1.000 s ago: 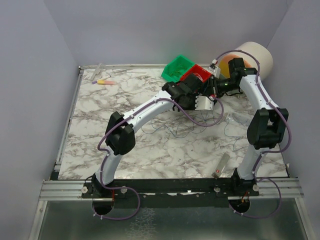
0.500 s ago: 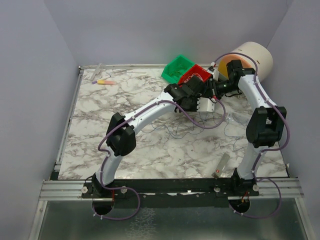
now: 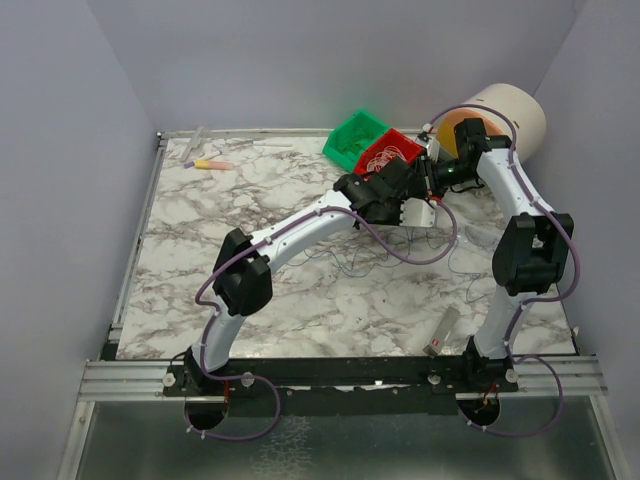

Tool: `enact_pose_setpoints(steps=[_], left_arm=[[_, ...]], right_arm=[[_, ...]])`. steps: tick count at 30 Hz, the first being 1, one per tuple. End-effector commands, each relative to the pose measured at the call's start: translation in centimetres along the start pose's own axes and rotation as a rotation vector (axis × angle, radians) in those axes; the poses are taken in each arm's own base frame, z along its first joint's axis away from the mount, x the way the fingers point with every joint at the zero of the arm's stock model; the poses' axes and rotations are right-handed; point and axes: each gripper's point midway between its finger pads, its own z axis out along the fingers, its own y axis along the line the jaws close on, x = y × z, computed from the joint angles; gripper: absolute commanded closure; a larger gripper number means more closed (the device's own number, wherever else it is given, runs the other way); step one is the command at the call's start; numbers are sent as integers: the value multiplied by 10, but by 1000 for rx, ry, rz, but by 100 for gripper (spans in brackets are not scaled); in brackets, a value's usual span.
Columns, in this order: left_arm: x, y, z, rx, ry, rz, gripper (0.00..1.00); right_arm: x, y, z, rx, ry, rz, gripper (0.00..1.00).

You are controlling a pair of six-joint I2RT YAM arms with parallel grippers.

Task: Wrap the cables
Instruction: Pick up the cable reel from the center of the board.

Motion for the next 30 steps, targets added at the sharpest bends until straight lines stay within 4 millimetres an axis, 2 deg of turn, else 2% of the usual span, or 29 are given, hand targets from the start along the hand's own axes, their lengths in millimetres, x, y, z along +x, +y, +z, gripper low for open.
enact_pose_setpoints(steps=[1,9,19,24,30], left_arm=[[-23,35,-41,-172,-65,6,100],[-22,33,-38,-220,-30,27,100],[-1,33,-30,-305,63,57,100],[-5,35,-31,-308,43,48,100],[-11,38,-31,-312,25,58,100]], right_arm=[[-5,-7,1,47,4,1,100],[-5,-8,-4,86,1,-7,100],[-5,-4,-12,118,6,-29,100],[2,-9,-8,112,31,-9,99],[0,-5,-9,98,26,-4,99]])
